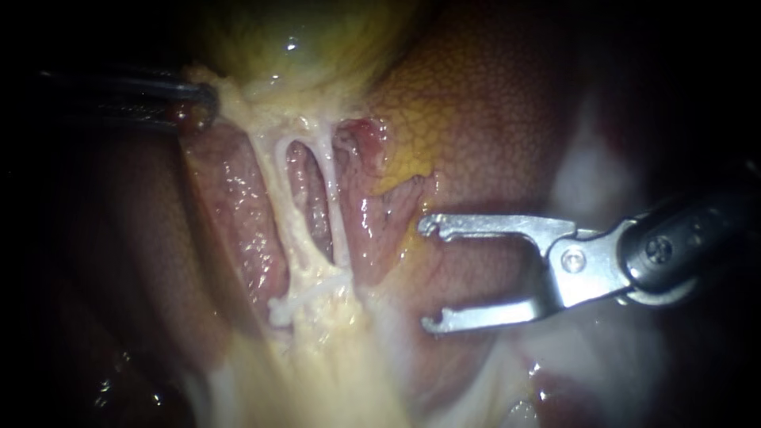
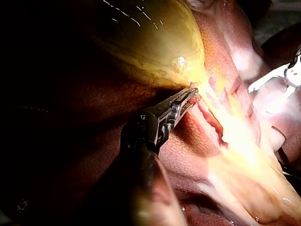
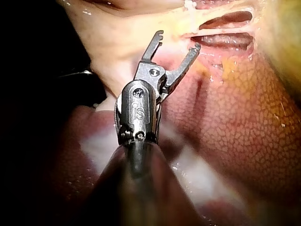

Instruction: Going back first clip left tube

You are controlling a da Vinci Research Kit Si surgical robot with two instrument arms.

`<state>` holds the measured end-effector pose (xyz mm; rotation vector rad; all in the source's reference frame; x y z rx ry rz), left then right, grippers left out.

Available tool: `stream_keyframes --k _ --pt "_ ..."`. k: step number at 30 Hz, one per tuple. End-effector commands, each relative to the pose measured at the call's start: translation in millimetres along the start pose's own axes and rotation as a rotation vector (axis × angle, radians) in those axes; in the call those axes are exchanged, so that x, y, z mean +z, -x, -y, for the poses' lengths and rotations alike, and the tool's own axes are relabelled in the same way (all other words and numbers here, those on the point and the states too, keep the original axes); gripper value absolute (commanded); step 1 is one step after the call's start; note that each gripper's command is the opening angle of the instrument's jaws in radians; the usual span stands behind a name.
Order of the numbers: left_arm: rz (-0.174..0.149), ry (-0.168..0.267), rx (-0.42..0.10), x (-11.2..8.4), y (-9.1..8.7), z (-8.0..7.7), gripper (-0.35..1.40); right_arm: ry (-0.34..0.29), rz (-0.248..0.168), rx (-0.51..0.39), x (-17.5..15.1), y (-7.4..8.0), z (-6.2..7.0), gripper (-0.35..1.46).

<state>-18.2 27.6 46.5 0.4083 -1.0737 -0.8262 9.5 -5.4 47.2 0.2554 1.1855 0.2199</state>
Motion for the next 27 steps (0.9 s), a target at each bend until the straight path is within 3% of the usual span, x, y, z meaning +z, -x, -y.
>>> stream_keyframes --k 1,4,14,27 --pt "0.000 0.000 0.000 0.1 0.0 0.0 -0.35 0.000 0.023 0.005 -0.2 -0.2 -0.2 0.48" --pt "0.000 0.000 0.000 0.1 0.0 0.0 -0.35 0.005 0.047 0.011 -0.5 -0.6 -0.7 0.48" --pt "0.002 0.005 0.002 0.7 -0.5 0.0 -0.35 -0.035 0.034 0.014 -0.8 -0.1 -1.8 0.49" --pt "0.001 -0.004 0.011 5.8 -2.9 -0.6 -0.35 -0.063 0.025 0.012 -1.6 0.4 -2.0 0.49"
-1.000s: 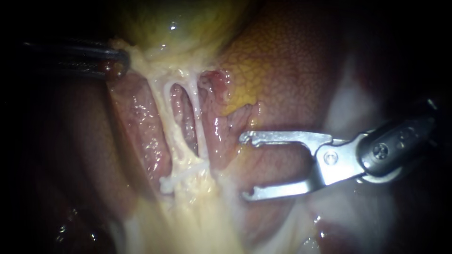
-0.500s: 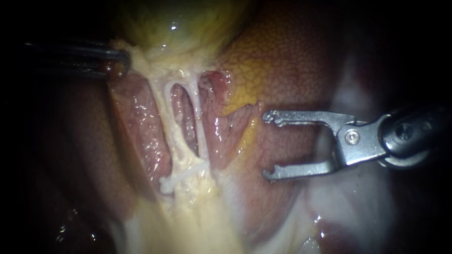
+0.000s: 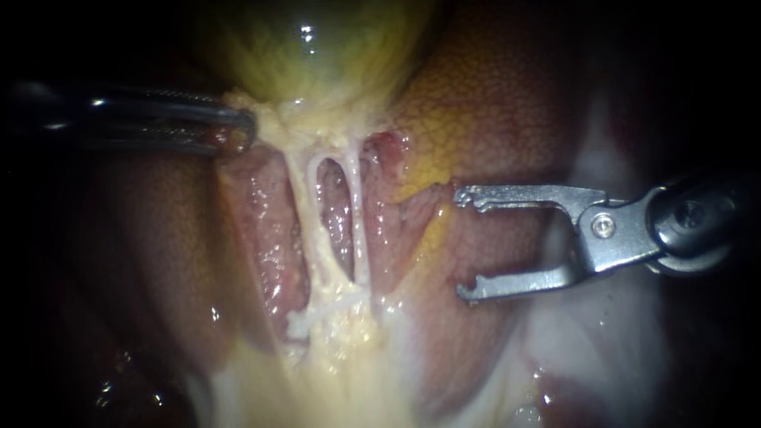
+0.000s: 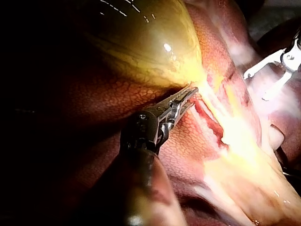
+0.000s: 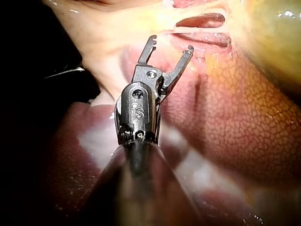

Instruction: Going back first clip left tube

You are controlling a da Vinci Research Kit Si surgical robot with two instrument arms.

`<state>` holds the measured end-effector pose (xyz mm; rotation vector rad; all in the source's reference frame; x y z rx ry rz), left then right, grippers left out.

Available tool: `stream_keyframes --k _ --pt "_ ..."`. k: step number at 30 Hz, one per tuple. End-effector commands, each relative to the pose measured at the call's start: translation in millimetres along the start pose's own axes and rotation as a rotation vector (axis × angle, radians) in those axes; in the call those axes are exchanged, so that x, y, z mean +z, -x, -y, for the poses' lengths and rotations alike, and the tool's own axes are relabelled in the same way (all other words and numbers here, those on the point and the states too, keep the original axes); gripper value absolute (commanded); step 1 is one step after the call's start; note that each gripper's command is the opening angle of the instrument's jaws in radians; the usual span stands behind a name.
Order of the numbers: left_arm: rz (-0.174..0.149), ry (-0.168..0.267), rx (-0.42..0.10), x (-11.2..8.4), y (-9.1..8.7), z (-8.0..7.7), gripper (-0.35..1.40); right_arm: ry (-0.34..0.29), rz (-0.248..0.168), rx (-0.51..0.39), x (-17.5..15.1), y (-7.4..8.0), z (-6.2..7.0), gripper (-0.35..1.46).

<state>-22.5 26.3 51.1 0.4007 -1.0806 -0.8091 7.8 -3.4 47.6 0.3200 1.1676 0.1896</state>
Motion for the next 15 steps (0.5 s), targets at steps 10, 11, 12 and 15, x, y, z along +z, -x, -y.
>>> stream_keyframes --k 10,11,12,15 --pt "-0.008 -0.006 -0.007 1.6 -0.8 -0.7 -0.35 -0.007 -0.002 -0.001 -0.2 0.1 0.0 0.49" --pt "-0.008 -0.006 -0.007 1.6 -0.8 -0.7 -0.35 -0.007 -0.002 -0.001 -0.2 0.1 0.0 0.49" --pt "-0.008 -0.006 -0.007 1.6 -0.8 -0.7 -0.35 -0.010 -0.003 -0.001 -0.2 0.0 0.0 0.49" --pt "-0.008 -0.006 -0.007 1.6 -0.8 -0.7 -0.35 -0.018 -0.006 -0.001 0.0 0.0 0.1 0.49"
